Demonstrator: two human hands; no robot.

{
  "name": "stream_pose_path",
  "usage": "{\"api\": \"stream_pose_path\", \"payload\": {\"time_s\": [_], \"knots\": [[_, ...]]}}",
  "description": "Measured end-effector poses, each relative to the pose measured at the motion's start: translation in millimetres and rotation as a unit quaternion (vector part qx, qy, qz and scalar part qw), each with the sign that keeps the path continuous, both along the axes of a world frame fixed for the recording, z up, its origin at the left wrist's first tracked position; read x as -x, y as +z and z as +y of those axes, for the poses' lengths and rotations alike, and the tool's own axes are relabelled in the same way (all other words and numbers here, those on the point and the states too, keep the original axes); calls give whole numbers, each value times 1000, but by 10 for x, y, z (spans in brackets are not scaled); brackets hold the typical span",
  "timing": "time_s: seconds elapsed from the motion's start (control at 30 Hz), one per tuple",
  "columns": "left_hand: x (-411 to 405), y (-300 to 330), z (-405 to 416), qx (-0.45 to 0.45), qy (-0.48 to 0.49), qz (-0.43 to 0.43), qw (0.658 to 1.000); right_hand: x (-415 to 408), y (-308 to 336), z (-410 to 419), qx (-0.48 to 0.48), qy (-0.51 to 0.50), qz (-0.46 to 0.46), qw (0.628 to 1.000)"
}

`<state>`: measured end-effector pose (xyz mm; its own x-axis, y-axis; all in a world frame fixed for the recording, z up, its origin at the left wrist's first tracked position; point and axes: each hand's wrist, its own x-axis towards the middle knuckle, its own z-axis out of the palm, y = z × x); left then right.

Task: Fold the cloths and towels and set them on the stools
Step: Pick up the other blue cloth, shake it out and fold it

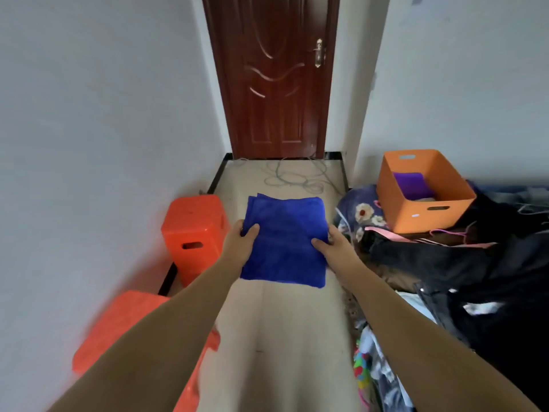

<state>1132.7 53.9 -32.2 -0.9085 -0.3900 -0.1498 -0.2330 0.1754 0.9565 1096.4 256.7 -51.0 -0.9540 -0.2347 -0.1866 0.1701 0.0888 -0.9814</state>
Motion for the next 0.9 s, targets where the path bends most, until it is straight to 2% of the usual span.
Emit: {"api": "stream_pose_path", "payload": {"time_s": [0.2, 0.4, 0.6, 0.9], "knots": [[1172, -37, 611, 13, -103, 8, 995, 769, -49, 639, -5, -105, 16, 994], [2626, -115, 764, -17, -164, -1, 986, 2003, -117, 742, -7, -179, 22, 984], [3801, 59, 746, 1, -198, 0, 980, 2903, -17, 645, 5, -216, 20, 976], [5323, -139, 1350, 11, -270, -33, 962, 4171, -169, 1158, 15, -278, -1, 960]]}}
